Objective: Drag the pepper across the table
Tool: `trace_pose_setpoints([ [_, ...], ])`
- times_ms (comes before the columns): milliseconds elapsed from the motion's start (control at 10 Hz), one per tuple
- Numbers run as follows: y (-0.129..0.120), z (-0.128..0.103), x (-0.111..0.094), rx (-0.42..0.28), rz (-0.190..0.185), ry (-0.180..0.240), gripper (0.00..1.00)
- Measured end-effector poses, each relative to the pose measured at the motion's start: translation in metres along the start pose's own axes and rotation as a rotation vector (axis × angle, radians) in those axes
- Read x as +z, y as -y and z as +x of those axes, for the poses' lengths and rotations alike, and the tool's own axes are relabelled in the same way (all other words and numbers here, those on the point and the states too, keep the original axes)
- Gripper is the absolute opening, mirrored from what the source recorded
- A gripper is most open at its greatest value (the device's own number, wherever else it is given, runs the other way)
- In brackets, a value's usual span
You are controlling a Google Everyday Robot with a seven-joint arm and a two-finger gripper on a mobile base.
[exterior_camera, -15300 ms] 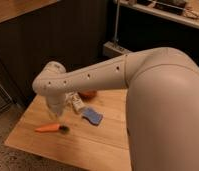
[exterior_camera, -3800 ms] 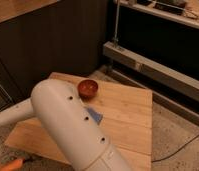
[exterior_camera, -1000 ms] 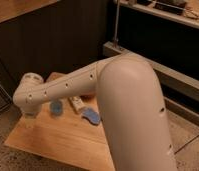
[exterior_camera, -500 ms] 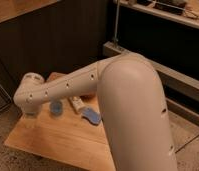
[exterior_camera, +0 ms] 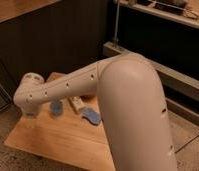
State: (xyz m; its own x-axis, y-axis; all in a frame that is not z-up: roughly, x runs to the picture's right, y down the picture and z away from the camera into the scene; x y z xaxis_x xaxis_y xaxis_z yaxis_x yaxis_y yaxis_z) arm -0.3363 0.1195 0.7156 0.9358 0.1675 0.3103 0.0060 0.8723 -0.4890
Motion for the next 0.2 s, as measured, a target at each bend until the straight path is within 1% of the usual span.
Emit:
trace_pose_setpoints([
  [200, -0.0003, 0.0004, 0.0008, 0.0, -0.001, -0.001, 0.8],
])
